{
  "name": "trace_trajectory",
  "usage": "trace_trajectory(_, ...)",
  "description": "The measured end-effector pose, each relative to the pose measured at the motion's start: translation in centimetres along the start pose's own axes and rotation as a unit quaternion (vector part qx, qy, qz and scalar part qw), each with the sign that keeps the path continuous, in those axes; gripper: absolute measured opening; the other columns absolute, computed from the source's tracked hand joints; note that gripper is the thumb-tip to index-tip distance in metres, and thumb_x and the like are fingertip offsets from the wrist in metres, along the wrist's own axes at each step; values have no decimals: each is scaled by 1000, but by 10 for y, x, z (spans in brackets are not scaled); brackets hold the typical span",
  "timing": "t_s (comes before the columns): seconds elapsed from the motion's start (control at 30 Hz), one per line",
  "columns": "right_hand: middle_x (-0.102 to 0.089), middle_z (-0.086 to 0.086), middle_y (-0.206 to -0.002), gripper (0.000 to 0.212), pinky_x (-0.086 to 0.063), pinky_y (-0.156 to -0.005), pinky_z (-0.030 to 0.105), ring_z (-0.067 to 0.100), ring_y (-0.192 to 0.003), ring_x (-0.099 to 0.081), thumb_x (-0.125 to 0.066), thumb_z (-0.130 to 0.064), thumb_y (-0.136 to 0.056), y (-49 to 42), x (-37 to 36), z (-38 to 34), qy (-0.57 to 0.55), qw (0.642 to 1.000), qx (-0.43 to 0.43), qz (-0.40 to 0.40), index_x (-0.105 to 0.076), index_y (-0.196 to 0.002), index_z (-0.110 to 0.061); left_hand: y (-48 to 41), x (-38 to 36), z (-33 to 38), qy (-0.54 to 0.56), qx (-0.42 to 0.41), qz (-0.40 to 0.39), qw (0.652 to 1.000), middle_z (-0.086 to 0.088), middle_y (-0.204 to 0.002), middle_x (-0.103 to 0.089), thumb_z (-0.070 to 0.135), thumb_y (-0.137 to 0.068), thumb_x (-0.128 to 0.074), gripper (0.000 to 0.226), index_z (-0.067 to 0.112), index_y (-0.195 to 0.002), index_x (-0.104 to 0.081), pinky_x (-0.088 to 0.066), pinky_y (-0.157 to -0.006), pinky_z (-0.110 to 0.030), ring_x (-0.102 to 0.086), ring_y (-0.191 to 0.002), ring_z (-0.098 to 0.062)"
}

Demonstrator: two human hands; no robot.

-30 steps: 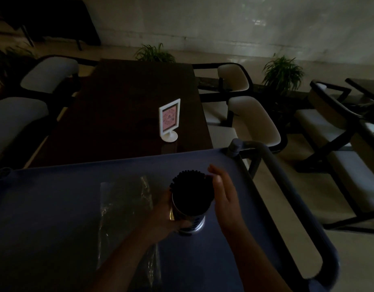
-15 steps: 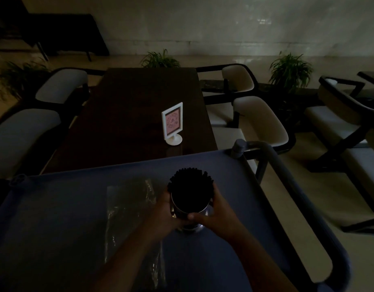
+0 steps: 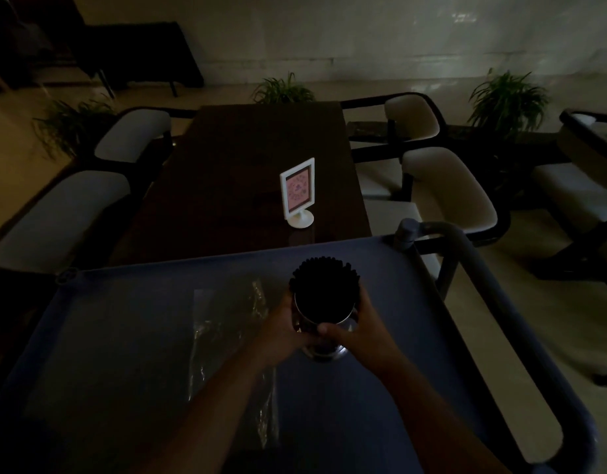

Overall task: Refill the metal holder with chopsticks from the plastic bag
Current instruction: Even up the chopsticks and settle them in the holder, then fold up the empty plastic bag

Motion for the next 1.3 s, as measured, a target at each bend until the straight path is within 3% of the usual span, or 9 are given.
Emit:
trace_trajectory(0.23,-51,-5,-143,87,-43,-107,32,9,-132,-48,-85,-21,-70,-7,8,2,-27,1000,7,5,-38,-143,-27,1,-8,18,15,-3,46,999,26,-124,-50,11,-71,-85,94,40,-139,-28,-50,-86,-14,-50,-124,-7)
trace_trajectory(0.4,-61,-14,-125,60,-50,-89,17,1,-117,-59,-79,-18,-81,25,0,23,-68,993,-3,95,-50,-133,-19,44,-9,-1,78,33,119,989,10,-142,-44,0,-77,-78,97,26,-152,-21,-52,-91,-22,-48,-128,-10)
trace_trajectory(0.57,-63,-1,-107,28,-53,-77,30,9,-91,-62,-64,-9,-91,57,-29,60,-8,975,-157,155,-58,-113,-26,101,39,-31,34,123,171,977,8,-116,-67,21,-87,-71,44,32,-125,-54,-52,-80,-25,-63,-108,-11)
trace_trajectory(0.67,-69,9,-98,14,-48,-64,25,19,-84,-66,-63,-10,-92,49,-56,75,45,972,-225,49,-62,-100,-21,127,73,-55,11,163,213,963,5,-106,-68,21,-88,-69,26,26,-113,-62,-51,-73,-23,-66,-99,-11)
trace_trajectory(0.77,-69,12,-94,6,-54,-72,39,23,-83,-65,-65,-9,-91,34,-87,77,94,964,-248,-35,-64,-96,-13,138,103,-78,-13,170,260,951,-3,-98,-70,12,-88,-69,14,18,-100,-66,-50,-73,-26,-67,-94,-21)
trace_trajectory(0.9,-70,5,-79,13,-56,-72,39,18,-75,-68,-69,-23,-86,14,-115,69,200,947,-249,-31,-69,-73,-20,139,130,-105,-79,196,280,937,-4,-83,-68,13,-85,-73,19,25,-80,-59,-51,-71,-33,-66,-83,-28)
trace_trajectory(1.0,-73,4,-90,21,-53,-70,31,20,-86,-71,-66,-36,-87,9,-130,61,292,926,-238,-25,-73,-92,-17,131,137,-115,-102,226,273,929,0,-82,-65,24,-83,-75,18,25,-81,-57,-53,-76,-36,-66,-84,-26)
trace_trajectory(1.17,-70,5,-111,25,-55,-82,36,25,-102,-68,-61,-30,-90,5,-154,56,388,894,-225,-21,-68,-112,-22,114,140,-120,-185,248,215,926,-9,-96,-72,32,-80,-77,28,10,-94,-67,-54,-81,-36,-68,-92,-27)
trace_trajectory(1.3,-72,6,-83,17,-53,-69,30,19,-79,-69,-60,-18,-90,3,-158,58,384,891,-243,-5,-69,-76,-19,110,140,-120,-205,257,185,926,-9,-93,-74,23,-84,-72,10,13,-87,-70,-52,-72,-31,-69,-82,-21)
Point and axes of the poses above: each hand's wrist, its own y-axis away from the middle knuckle, its own x-axis out of the back of the hand, z = x × y, the point moved 4 cm from there along -y, towards the middle knuckle
